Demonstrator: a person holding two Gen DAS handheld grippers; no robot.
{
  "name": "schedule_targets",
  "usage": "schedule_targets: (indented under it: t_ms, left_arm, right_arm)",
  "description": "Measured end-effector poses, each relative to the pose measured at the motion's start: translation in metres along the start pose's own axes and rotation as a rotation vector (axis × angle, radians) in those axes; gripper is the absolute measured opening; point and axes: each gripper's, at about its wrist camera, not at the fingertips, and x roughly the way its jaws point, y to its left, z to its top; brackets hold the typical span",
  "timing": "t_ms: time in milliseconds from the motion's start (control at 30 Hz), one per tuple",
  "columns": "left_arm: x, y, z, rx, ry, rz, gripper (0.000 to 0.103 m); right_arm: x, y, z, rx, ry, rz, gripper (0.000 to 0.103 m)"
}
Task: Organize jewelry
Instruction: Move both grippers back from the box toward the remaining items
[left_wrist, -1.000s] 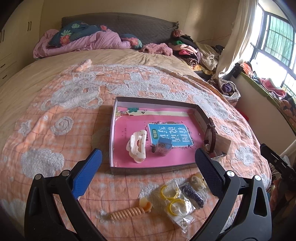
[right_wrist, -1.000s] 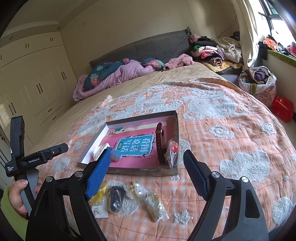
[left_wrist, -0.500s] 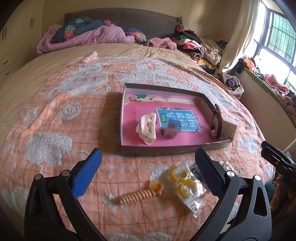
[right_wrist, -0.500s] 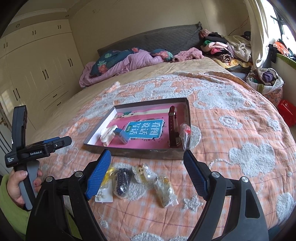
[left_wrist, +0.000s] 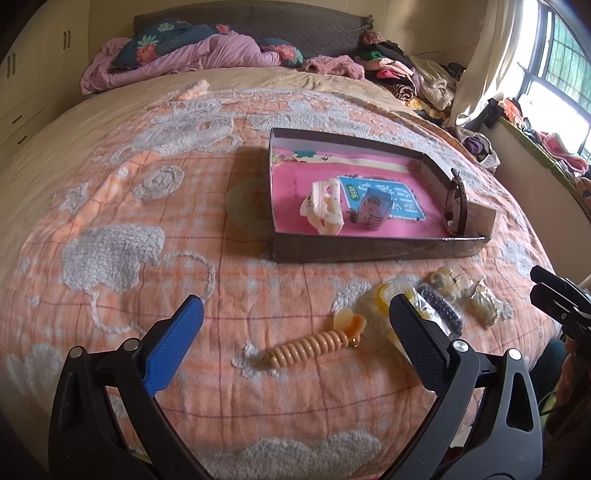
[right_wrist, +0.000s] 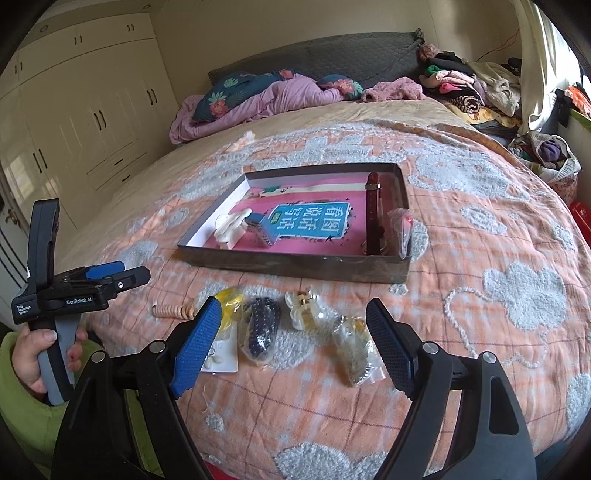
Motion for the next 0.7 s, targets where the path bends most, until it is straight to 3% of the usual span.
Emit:
schedule_targets:
  t_ms: [367, 700]
  left_arm:
    - [0.010, 0.003, -0.021, 0.046, 0.052, 0.012, 0.094]
    - [0.030, -0.004, -0.036, 0.164, 0.103, 0.020, 0.094]
  right_arm:
    - [0.014, 0.015, -0.009, -0.045, 0.055, 0.009, 0.080]
    - [0.035, 0.020, -0.019, -0.056, 0.118, 0.010, 0.080]
